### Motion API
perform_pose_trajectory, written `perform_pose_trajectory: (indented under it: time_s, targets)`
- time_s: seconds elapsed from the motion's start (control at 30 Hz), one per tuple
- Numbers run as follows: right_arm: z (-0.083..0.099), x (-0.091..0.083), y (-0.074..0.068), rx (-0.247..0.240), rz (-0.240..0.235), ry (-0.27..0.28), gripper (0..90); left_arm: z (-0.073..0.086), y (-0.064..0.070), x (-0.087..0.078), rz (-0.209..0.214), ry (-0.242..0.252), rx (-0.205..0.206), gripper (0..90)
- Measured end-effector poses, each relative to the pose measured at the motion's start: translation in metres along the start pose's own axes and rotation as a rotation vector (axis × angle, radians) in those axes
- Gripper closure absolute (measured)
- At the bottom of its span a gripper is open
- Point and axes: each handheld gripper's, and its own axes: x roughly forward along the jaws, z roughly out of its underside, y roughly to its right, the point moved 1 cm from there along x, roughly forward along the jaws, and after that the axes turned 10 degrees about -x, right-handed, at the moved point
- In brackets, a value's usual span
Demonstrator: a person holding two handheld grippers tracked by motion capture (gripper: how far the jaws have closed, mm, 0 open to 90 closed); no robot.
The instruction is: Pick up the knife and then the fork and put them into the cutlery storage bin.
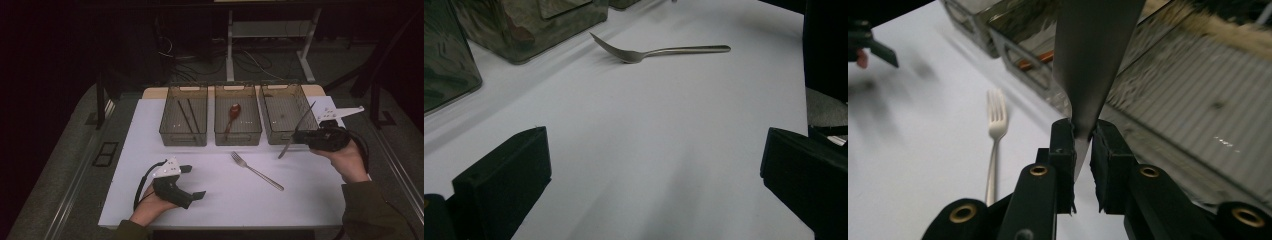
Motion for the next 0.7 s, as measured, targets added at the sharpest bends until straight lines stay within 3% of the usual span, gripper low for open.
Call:
perform_pose_trajectory:
  time_s: [0.17, 0.4, 0.7]
  targets:
    - [-0.013, -0.019, 0.013, 0.000, 0.051, 0.026, 78.9, 0.000, -0.001, 0.000, -0.002, -0.002, 0.003, 0.0]
    - [-0.032, -0.036, 0.039, 0.006, 0.136, 0.024, 78.9, 0.000, -0.001, 0.000, -0.002, -0.007, 0.005, 0.0]
    - [-0.045, -0.036, 0.076, 0.040, 0.233, -0.064, 78.9, 0.000, -0.001, 0.001, -0.002, -0.011, 0.001, 0.0]
